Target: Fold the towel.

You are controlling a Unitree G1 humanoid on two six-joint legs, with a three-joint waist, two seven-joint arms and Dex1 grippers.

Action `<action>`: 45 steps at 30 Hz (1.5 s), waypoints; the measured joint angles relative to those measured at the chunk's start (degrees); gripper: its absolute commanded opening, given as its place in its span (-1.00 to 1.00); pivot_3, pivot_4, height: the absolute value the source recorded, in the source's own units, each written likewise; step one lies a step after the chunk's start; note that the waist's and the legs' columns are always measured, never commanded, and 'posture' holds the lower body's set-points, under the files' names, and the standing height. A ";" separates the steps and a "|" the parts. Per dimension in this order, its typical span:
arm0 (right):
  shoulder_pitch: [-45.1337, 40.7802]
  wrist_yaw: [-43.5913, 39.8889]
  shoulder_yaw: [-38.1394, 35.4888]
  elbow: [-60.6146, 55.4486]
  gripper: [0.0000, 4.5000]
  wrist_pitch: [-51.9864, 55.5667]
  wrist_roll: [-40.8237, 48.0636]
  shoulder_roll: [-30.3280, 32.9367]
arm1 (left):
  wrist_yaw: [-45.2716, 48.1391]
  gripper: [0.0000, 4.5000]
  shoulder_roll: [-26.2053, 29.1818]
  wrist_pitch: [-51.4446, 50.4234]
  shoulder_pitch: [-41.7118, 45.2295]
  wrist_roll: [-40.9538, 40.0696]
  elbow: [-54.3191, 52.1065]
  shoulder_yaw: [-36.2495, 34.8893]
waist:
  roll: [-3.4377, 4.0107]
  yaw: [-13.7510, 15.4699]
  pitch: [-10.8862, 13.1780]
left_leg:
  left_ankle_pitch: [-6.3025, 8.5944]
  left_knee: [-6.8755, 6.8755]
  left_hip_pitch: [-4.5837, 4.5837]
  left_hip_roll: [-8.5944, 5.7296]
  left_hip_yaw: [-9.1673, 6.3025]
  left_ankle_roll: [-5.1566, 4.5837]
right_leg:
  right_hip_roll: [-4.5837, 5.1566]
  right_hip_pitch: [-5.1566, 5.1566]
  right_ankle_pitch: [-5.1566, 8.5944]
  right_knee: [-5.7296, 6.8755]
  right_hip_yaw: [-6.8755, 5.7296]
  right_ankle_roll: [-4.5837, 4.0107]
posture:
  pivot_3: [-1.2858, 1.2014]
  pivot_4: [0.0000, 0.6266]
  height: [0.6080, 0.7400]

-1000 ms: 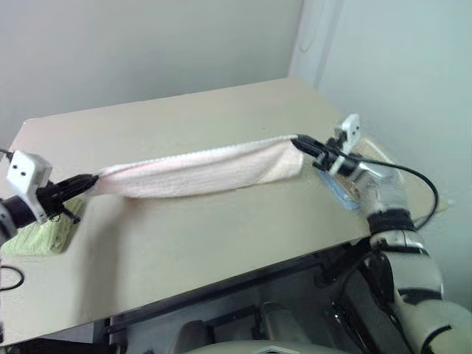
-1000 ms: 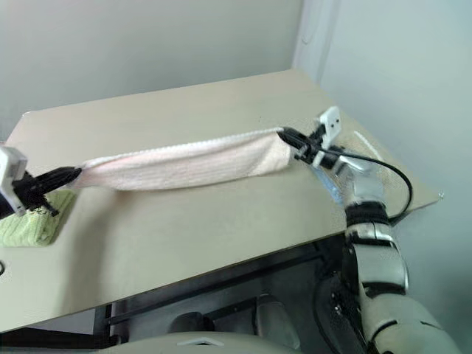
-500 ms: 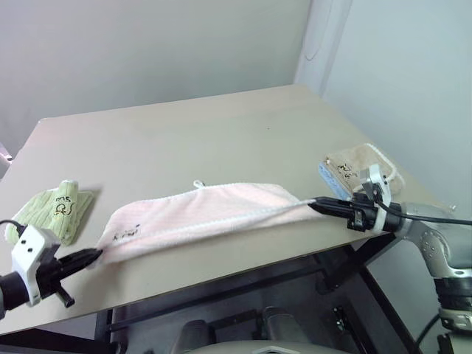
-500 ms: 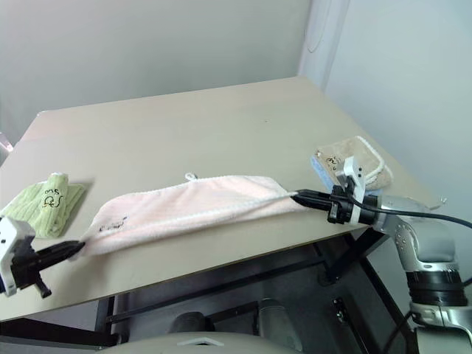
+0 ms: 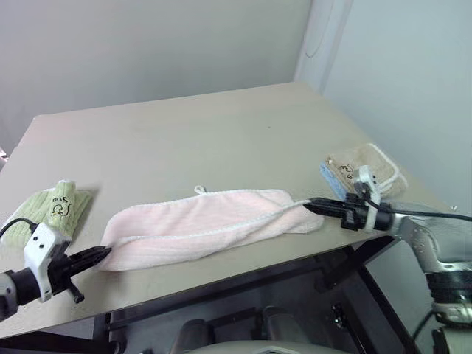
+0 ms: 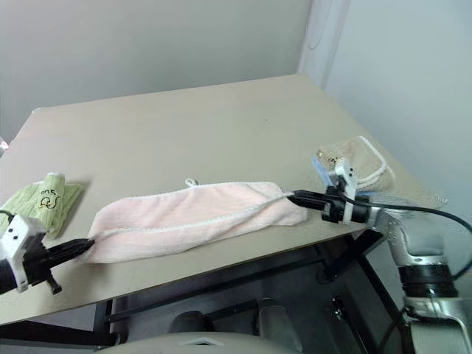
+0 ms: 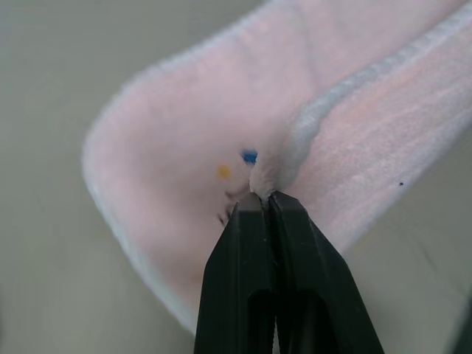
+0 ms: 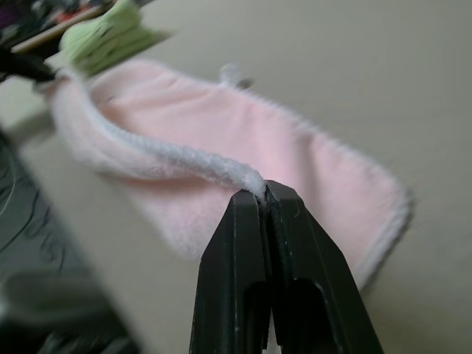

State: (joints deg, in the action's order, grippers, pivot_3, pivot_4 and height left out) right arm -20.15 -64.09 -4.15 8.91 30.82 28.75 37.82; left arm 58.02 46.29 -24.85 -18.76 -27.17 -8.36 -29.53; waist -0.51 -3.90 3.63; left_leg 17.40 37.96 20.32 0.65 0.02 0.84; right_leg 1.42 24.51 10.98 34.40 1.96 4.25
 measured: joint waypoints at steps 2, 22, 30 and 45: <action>-1.91 1.17 0.68 3.57 -0.99 -2.10 -1.76 -1.03 | -0.55 -1.00 0.00 -0.03 2.80 0.37 2.43 1.65 | -0.01 -0.01 0.00 | 0.00 -0.03 -0.02 0.01 -0.04 -0.01 | -0.06 0.01 -0.01 0.08 -0.02 -0.03 | 0.03 -1.00 1.00; -17.71 6.69 3.86 35.89 -0.99 -21.84 -14.07 -13.98 | -3.76 -1.00 -1.42 7.30 27.62 5.31 33.81 8.65 | -0.04 -0.16 -0.03 | -0.03 0.16 -0.34 0.00 0.14 -0.02 | -0.18 0.03 -0.14 0.79 0.30 -0.20 | 0.03 -1.00 1.00; -19.93 5.06 3.68 38.94 -0.53 -22.10 -14.99 -14.55 | -4.29 -0.54 -2.33 9.67 28.21 6.99 37.11 10.77 | -0.07 -0.17 -0.05 | -0.03 0.16 -0.37 0.03 0.20 -0.02 | -0.21 0.03 -0.21 0.81 0.38 -0.27 | 0.03 -1.00 1.00; -20.83 9.63 -3.64 30.61 0.99 -3.76 -8.19 -12.94 | -9.89 0.88 -2.24 6.62 28.31 2.31 29.67 3.25 | -0.07 -0.09 -0.05 | -0.03 0.16 -0.31 0.12 0.18 -0.02 | -0.22 0.08 -0.22 0.83 0.39 -0.26 | 0.03 -1.00 1.00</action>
State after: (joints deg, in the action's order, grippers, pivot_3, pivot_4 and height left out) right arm -40.98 -54.46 -7.79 39.52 27.06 20.56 24.88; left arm 48.14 44.05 -18.23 9.56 -24.86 21.32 -26.28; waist -0.59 -3.98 3.57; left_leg 17.37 38.12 20.01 0.77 0.20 0.82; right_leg 1.20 24.59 10.76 35.23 2.35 3.99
